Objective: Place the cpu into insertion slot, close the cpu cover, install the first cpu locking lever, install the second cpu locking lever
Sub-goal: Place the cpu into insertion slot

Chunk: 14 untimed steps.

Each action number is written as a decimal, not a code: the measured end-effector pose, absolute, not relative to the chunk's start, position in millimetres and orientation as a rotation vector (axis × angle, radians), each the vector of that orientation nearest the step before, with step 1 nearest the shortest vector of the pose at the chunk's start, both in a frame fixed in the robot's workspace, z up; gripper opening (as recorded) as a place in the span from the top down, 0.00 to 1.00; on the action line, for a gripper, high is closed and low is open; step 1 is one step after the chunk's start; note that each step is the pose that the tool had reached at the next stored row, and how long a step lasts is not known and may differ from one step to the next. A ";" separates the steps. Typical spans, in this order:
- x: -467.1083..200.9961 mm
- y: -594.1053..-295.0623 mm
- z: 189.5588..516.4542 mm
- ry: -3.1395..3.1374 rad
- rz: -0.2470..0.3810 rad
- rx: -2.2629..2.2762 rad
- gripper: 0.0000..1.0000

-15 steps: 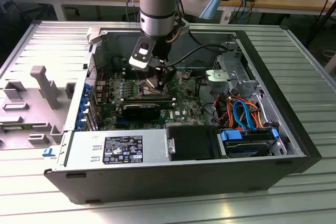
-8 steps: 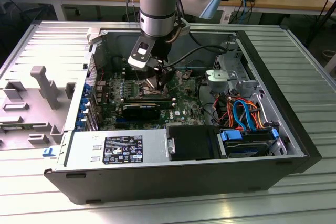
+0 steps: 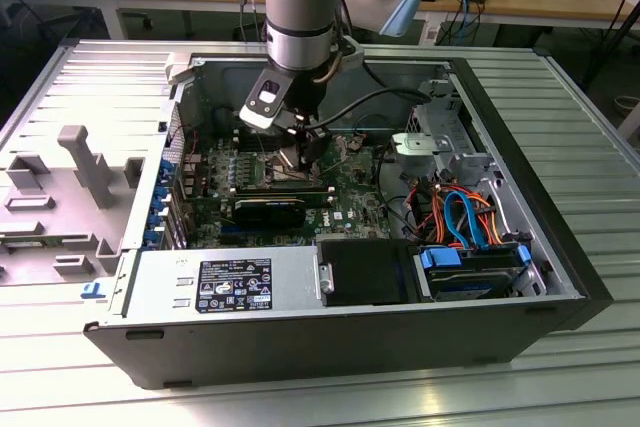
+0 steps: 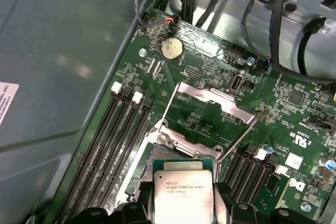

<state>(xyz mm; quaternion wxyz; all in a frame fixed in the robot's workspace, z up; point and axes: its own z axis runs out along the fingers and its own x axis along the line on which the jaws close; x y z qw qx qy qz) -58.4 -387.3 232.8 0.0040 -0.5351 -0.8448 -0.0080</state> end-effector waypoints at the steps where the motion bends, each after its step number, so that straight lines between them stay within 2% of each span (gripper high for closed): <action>1: -58.4 -386.3 232.7 -2.638 -0.025 -1.690 0.46; 14: -58.4 -383.8 231.3 -2.538 -0.025 -1.839 0.46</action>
